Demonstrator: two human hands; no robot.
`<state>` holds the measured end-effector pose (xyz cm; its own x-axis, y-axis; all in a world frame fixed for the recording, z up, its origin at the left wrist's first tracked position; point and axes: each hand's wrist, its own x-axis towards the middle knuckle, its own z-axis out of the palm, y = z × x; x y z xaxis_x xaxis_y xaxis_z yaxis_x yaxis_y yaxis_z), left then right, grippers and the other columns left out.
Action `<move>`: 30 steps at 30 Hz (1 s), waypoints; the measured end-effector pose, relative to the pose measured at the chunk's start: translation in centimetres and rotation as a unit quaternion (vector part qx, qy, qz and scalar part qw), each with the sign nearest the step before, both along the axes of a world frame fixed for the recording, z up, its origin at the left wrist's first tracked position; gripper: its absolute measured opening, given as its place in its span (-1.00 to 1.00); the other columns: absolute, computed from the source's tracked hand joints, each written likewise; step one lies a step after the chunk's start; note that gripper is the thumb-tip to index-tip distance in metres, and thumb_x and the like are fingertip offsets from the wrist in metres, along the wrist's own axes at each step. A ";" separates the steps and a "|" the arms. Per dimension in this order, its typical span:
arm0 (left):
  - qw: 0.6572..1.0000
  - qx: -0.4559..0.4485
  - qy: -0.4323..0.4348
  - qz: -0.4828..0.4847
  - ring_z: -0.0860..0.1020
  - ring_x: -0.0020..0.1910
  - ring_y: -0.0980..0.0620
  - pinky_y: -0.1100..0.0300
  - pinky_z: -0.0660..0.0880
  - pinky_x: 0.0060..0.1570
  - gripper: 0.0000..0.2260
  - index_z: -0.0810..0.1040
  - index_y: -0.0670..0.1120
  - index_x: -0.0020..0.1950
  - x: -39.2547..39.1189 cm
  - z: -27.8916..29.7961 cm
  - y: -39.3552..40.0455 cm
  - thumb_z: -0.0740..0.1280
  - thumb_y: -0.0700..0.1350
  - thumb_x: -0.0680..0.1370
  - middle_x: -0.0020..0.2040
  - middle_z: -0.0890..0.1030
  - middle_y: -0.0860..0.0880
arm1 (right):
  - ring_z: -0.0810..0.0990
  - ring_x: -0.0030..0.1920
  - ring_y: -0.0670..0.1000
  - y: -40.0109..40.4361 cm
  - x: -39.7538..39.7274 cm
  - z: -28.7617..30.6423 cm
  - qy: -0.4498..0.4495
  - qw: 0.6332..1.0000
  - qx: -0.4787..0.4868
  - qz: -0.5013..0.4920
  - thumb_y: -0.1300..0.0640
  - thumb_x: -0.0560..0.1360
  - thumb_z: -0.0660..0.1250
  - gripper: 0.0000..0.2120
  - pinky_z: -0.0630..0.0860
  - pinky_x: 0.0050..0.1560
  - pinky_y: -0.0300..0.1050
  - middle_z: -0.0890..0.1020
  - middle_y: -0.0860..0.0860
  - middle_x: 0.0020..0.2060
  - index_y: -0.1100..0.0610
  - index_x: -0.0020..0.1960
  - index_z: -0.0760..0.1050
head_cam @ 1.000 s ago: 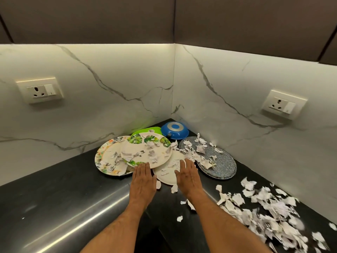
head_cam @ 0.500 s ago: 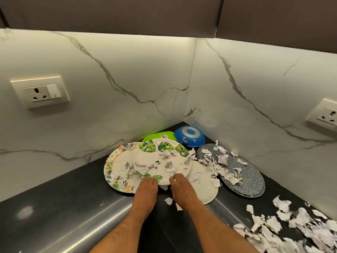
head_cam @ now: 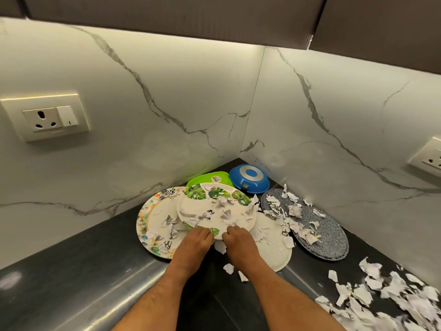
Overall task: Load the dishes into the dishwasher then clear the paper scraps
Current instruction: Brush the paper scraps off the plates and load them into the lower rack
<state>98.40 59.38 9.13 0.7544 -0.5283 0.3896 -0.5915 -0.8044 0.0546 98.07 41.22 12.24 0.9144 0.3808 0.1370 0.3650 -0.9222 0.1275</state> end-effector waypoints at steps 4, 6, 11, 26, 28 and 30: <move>0.996 -0.044 -0.076 0.002 0.54 0.09 -0.12 0.02 0.55 0.13 -0.58 0.57 -0.17 0.21 0.9 2.4 -0.8 0.50 -0.32 0.37 0.10 0.58 -0.13 | 0.55 -0.42 0.02 0.0 0.0 3.5 -0.070 0.994 0.067 -0.042 0.27 -0.02 0.59 -0.66 0.37 -0.56 -0.19 0.54 -0.01 -0.42 0.06 -0.38 0.50; 0.991 -0.083 -0.091 0.051 0.50 0.26 -0.18 -0.04 0.49 0.31 -0.44 0.49 -0.25 0.36 1.3 4.0 -1.6 0.53 -0.33 0.37 0.26 0.53 -0.22 | 0.56 -0.41 0.04 -0.2 0.1 5.4 -0.098 0.988 0.104 -0.059 0.33 0.04 0.57 -0.67 0.41 -0.53 -0.16 0.56 0.01 -0.39 0.09 -0.32 0.51; 0.959 -0.219 -0.063 0.168 0.36 0.47 -0.21 -0.11 0.35 0.45 -0.34 0.26 -0.28 0.53 1.1 7.5 -2.5 0.45 -0.34 0.48 0.44 0.37 -0.29 | 0.59 -0.38 0.01 -1.7 -0.3 8.6 -0.152 0.966 0.191 -0.087 0.41 0.21 0.57 -0.72 0.38 -0.38 -0.27 0.62 0.04 -0.34 0.16 -0.21 0.59; 0.876 -0.395 0.113 0.252 0.49 0.30 -0.25 -0.08 0.44 0.29 -0.65 0.46 -0.31 0.38 -1.3 8.8 -4.4 0.32 -0.27 0.61 0.28 0.54 -0.30 | 0.40 -0.38 -0.16 -7.5 -5.1 10.0 -0.164 0.815 0.517 -0.204 0.26 0.51 0.46 -0.82 0.27 -0.36 -0.32 0.54 -0.07 -0.40 0.17 -0.25 0.56; 0.859 -0.424 0.125 0.258 0.48 0.29 -0.26 -0.08 0.43 0.27 -0.67 0.45 -0.30 0.39 -1.6 9.4 -4.6 0.27 -0.29 0.63 0.28 0.53 -0.29 | 0.40 -0.38 -0.17 -8.1 -6.6 10.2 -0.146 0.792 0.560 -0.197 0.31 0.49 0.47 -0.84 0.28 -0.35 -0.36 0.56 -0.03 -0.40 0.20 -0.24 0.57; 0.848 -0.442 0.137 0.260 0.46 0.29 -0.27 -0.10 0.40 0.27 -0.67 0.43 -0.30 0.40 -1.8 10.0 -4.8 0.22 -0.30 0.64 0.29 0.51 -0.30 | 0.38 -0.37 -0.17 -8.9 -8.2 10.4 -0.135 0.776 0.586 -0.193 0.35 0.46 0.47 -0.85 0.32 -0.32 -0.32 0.58 0.06 -0.38 0.22 -0.24 0.56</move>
